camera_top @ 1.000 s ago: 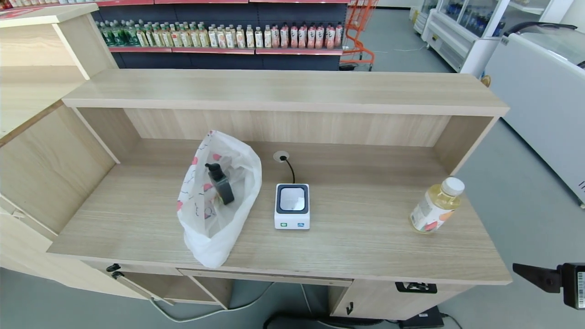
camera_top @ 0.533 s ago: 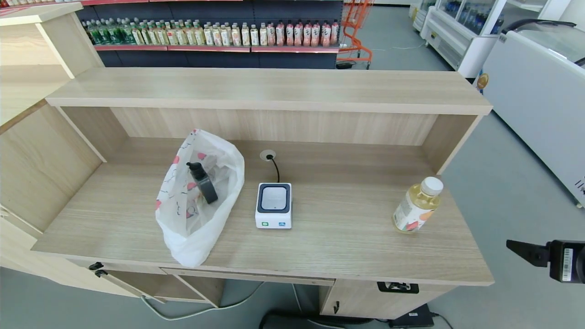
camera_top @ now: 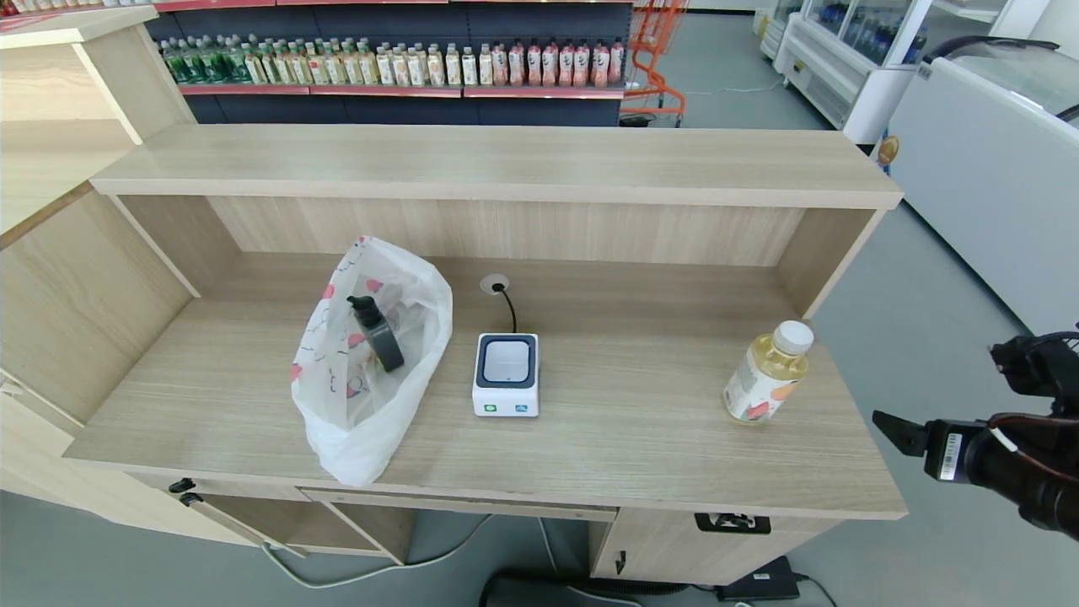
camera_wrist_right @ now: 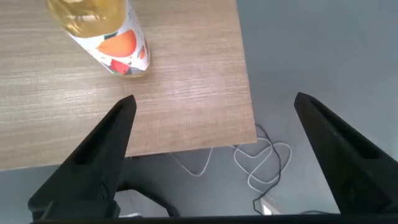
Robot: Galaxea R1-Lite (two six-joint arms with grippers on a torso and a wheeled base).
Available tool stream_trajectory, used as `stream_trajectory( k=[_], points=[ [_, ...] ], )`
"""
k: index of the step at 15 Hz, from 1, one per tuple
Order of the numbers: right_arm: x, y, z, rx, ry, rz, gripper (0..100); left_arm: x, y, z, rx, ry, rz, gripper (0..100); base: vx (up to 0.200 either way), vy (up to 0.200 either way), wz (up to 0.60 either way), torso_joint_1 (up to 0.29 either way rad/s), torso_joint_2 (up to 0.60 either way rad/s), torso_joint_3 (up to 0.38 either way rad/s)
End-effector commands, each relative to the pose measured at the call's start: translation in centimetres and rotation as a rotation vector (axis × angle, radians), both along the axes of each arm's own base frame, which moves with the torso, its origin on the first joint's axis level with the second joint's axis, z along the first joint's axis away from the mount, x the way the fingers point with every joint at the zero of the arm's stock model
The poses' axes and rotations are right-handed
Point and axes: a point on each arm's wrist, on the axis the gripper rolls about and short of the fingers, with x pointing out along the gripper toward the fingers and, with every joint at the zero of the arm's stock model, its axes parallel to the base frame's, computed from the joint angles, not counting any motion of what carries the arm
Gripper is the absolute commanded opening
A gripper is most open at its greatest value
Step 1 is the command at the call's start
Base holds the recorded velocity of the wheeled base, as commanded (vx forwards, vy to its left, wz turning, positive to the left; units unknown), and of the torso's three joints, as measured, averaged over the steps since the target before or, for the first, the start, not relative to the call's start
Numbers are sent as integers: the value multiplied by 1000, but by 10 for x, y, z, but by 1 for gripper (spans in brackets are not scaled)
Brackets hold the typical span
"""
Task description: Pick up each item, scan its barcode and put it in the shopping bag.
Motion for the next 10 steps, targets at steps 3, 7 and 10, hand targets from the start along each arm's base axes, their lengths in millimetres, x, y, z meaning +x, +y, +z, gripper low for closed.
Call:
stream_trajectory(
  k=[3,7,10],
  points=[
    [33,12,-42,41,57,44,100,0,0,0,0,0,0,100,0,0,0,0,0,0],
    [56,34,-47,49,7,116,100,0,0,0,0,0,0,100,0,0,0,0,0,0],
    [76,44,-44,43,-32,139,100,0,0,0,0,0,0,100,0,0,0,0,0,0]
  ],
)
